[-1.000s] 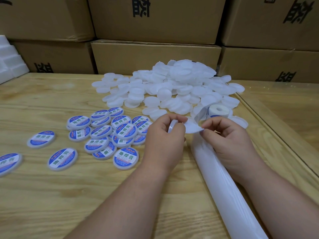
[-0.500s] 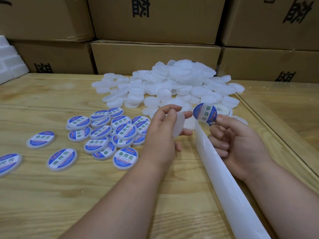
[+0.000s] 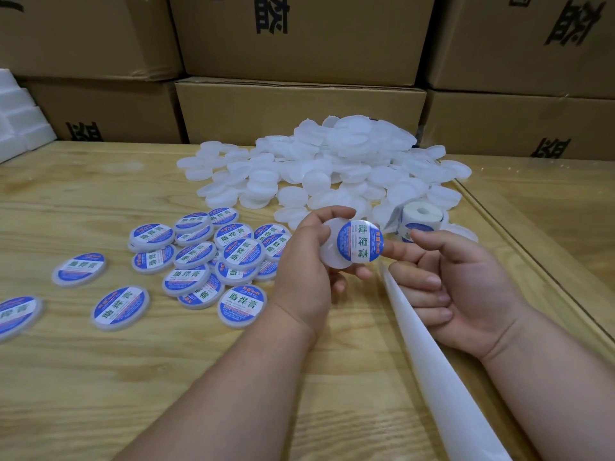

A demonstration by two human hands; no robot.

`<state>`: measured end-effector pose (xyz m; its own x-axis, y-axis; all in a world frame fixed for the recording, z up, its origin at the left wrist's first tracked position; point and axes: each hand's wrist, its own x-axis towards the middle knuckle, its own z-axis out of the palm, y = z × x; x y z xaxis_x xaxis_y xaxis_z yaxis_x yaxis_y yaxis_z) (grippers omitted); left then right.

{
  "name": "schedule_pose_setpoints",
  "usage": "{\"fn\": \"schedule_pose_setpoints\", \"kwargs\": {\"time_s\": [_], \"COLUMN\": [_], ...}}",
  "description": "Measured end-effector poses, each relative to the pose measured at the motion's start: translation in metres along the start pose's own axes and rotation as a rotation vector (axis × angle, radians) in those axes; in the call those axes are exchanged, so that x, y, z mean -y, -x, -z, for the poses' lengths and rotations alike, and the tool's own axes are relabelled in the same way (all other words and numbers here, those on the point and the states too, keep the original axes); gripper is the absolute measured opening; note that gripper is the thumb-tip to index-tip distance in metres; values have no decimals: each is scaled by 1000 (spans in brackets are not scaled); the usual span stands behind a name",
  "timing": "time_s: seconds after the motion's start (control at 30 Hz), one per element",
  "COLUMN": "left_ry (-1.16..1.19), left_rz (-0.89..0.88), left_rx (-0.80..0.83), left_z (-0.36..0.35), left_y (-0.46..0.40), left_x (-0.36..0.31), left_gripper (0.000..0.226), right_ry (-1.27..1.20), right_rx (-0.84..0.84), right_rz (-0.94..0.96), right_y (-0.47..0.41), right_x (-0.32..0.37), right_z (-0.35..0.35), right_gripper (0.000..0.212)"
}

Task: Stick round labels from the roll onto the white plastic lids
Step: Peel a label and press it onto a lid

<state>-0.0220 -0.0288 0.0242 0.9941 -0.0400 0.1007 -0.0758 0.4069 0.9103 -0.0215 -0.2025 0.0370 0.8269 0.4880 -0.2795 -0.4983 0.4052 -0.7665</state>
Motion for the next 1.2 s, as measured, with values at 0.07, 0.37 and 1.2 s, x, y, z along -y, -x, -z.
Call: {"fn": "schedule_pose_setpoints", "kwargs": {"time_s": [0.07, 0.37, 1.2], "left_ry": [-29, -105, -147], "left_rz": [-5, 12, 4], "left_rx": [34, 77, 52], "left_z": [0, 2, -5], "left_y": [-1, -2, 7], "left_x": [0, 1, -8], "left_gripper": [38, 38, 23], "right_ry": [1, -6, 18], "right_rx": [7, 13, 26], "right_rz": [-14, -40, -45], "right_y": [0, -1, -1], "right_x": [0, 0, -2], "right_z": [-1, 0, 1], "right_gripper": [39, 43, 45]}}
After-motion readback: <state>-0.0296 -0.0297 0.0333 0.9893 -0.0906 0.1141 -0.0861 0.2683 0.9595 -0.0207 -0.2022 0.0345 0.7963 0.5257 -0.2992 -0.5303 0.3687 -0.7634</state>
